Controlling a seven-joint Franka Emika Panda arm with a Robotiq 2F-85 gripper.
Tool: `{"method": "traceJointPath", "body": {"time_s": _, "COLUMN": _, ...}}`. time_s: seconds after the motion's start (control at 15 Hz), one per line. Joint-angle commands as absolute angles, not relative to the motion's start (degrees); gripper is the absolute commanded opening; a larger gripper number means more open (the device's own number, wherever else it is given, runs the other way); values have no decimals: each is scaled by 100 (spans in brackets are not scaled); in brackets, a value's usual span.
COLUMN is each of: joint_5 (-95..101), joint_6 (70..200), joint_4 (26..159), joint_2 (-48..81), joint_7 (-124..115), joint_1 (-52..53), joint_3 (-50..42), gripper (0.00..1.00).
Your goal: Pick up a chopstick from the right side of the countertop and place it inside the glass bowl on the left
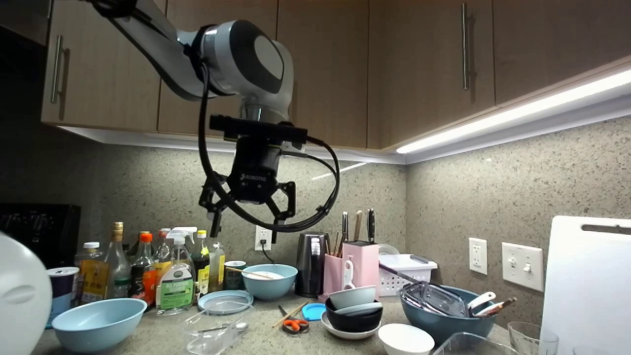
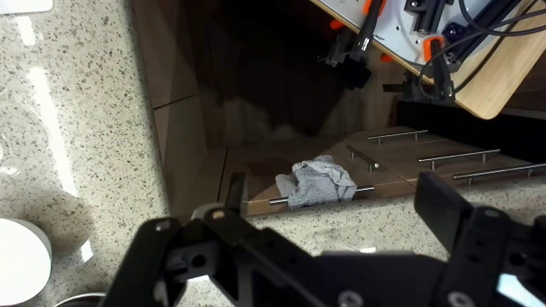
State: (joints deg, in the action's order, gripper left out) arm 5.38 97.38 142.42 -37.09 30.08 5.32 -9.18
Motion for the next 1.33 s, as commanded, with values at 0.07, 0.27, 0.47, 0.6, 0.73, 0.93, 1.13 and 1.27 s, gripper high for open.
{"method": "traceJointPath", "body": {"time_s": 0.07, "joint_5": 206, "joint_6": 9560, "joint_4": 14200, "joint_2": -3727, "joint_7": 3237, "joint_1": 595, "joint_3": -1073, "gripper": 100}}
{"method": "traceJointPath", "body": {"time_s": 0.27, "joint_5": -625, "joint_6": 10002, "joint_4": 14216, "joint_2": -3540, "joint_7": 3010, "joint_1": 744, "joint_3": -1071, "gripper": 100}}
{"method": "traceJointPath", "body": {"time_s": 0.47, "joint_5": -606, "joint_6": 11157, "joint_4": 14272, "joint_2": -3119, "joint_7": 2982, "joint_1": 917, "joint_3": -648, "gripper": 100}}
{"method": "traceJointPath", "body": {"time_s": 0.6, "joint_5": -426, "joint_6": 12020, "joint_4": 14329, "joint_2": -2815, "joint_7": 2937, "joint_1": 1041, "joint_3": -343, "gripper": 100}}
{"method": "traceJointPath", "body": {"time_s": 0.73, "joint_5": -314, "joint_6": 12360, "joint_4": 14254, "joint_2": -2588, "joint_7": 2908, "joint_1": 1076, "joint_3": -157, "gripper": 100}}
{"method": "traceJointPath", "body": {"time_s": 0.93, "joint_5": -451, "joint_6": 12272, "joint_4": 14266, "joint_2": -2560, "joint_7": 2971, "joint_1": 1086, "joint_3": -150, "gripper": 100}}
{"method": "traceJointPath", "body": {"time_s": 1.13, "joint_5": -429, "joint_6": 12277, "joint_4": 14235, "joint_2": -2538, "joint_7": 2973, "joint_1": 1076, "joint_3": -160, "gripper": 100}}
{"method": "traceJointPath", "body": {"time_s": 1.27, "joint_5": -284, "joint_6": 12651, "joint_4": 14107, "joint_2": -2176, "joint_7": 2785, "joint_1": 1059, "joint_3": -12, "gripper": 100}}
